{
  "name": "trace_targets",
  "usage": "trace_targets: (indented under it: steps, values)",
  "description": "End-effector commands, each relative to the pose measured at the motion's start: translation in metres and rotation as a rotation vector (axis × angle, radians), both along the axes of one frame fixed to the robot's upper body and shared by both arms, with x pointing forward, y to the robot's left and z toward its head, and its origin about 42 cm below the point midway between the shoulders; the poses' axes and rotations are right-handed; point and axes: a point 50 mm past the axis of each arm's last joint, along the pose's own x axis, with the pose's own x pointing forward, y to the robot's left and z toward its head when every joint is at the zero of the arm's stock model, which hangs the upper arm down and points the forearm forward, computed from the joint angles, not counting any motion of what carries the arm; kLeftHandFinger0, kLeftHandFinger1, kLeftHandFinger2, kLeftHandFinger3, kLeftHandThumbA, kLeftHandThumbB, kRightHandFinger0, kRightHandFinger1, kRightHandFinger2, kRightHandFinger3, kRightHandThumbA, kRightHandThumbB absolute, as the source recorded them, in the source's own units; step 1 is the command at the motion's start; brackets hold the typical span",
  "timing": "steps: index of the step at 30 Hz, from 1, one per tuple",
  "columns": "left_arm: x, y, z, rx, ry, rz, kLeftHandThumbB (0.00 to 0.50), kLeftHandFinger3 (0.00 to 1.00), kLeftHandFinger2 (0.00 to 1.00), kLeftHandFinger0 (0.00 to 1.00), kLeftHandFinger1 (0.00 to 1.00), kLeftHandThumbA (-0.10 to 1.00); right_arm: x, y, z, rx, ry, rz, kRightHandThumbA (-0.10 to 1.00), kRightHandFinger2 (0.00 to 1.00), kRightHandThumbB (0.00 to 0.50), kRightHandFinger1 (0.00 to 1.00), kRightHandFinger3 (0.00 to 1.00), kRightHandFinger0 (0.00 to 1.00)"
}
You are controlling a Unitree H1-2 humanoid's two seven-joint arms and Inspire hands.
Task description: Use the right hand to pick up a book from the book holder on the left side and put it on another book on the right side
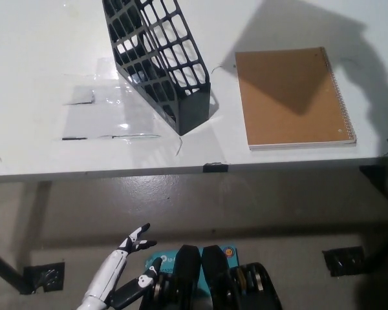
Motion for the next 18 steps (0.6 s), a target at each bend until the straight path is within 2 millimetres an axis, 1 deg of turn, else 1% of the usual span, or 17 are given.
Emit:
trace_targets:
  steps: [1, 3, 5, 6, 8, 10, 11, 12, 13, 14, 15, 16, 18]
  values:
    - [0.001, 0.001, 0.007, -0.02, -0.049, -0.004, 0.054, 0.97, 0.78, 0.94, 0.84, 0.62, -0.007, -0.015, 0.033, -0.002, -0.098, 0.082, -0.1, 0.63, 0.121, 0.28, 0.85, 0.0]
    - [0.001, 0.0, 0.007, -0.02, -0.048, -0.004, 0.055, 0.97, 0.78, 0.94, 0.84, 0.63, -0.005, -0.019, 0.027, -0.009, -0.085, 0.089, -0.1, 0.63, 0.118, 0.28, 0.84, 0.0]
    - [0.001, 0.0, 0.007, -0.024, -0.05, -0.008, 0.041, 0.97, 0.79, 0.94, 0.85, 0.62, -0.001, -0.023, 0.016, -0.028, -0.053, 0.086, -0.1, 0.66, 0.135, 0.3, 0.83, 0.0]
    - [0.0, 0.0, 0.007, -0.029, -0.045, -0.008, 0.036, 0.97, 0.78, 0.94, 0.83, 0.61, 0.001, -0.024, 0.009, -0.044, -0.04, 0.083, -0.1, 0.67, 0.134, 0.31, 0.83, 0.0]
    - [0.0, 0.0, 0.007, -0.029, -0.04, -0.006, 0.037, 0.97, 0.78, 0.94, 0.83, 0.61, 0.003, -0.024, 0.0, -0.063, -0.024, 0.084, -0.1, 0.67, 0.124, 0.31, 0.84, 0.0]
    - [-0.003, -0.001, 0.006, -0.032, -0.034, 0.001, 0.049, 0.98, 0.79, 0.93, 0.83, 0.62, 0.006, -0.025, -0.017, -0.107, 0.005, 0.087, -0.1, 0.68, 0.118, 0.31, 0.83, 0.0]
    - [-0.003, -0.001, 0.006, -0.033, -0.034, 0.002, 0.049, 0.98, 0.79, 0.93, 0.83, 0.62, 0.006, -0.025, -0.017, -0.11, 0.006, 0.088, -0.1, 0.68, 0.118, 0.31, 0.83, 0.0]
    - [-0.002, -0.001, 0.007, -0.031, -0.036, 0.001, 0.053, 0.98, 0.8, 0.93, 0.84, 0.65, 0.008, -0.026, -0.026, -0.116, 0.022, 0.095, -0.1, 0.69, 0.103, 0.32, 0.85, 0.0]
    - [-0.002, -0.001, 0.008, -0.029, -0.04, 0.0, 0.053, 0.98, 0.81, 0.94, 0.84, 0.65, 0.01, -0.026, -0.031, -0.119, 0.034, 0.092, -0.1, 0.7, 0.103, 0.32, 0.85, 0.0]
    - [-0.002, 0.0, 0.007, -0.025, -0.046, -0.002, 0.052, 0.98, 0.81, 0.94, 0.85, 0.66, 0.012, -0.027, -0.036, -0.106, 0.055, 0.094, -0.1, 0.71, 0.091, 0.32, 0.88, 0.0]
    - [-0.002, 0.0, 0.008, -0.022, -0.041, 0.0, 0.054, 0.98, 0.82, 0.94, 0.86, 0.67, 0.015, -0.029, -0.044, -0.106, 0.084, 0.089, -0.1, 0.78, 0.069, 0.33, 1.0, 0.0]
    - [-0.002, 0.001, 0.008, -0.023, -0.04, 0.001, 0.054, 0.98, 0.82, 0.94, 0.86, 0.67, 0.017, -0.029, -0.048, -0.097, 0.097, 0.096, -0.1, 0.8, 0.059, 0.33, 1.0, 0.0]
    - [-0.002, 0.002, 0.008, -0.025, -0.035, 0.002, 0.056, 0.98, 0.83, 0.95, 0.87, 0.67, 0.021, -0.034, -0.064, -0.111, 0.14, 0.109, -0.1, 0.78, 0.082, 0.32, 1.0, 0.0]
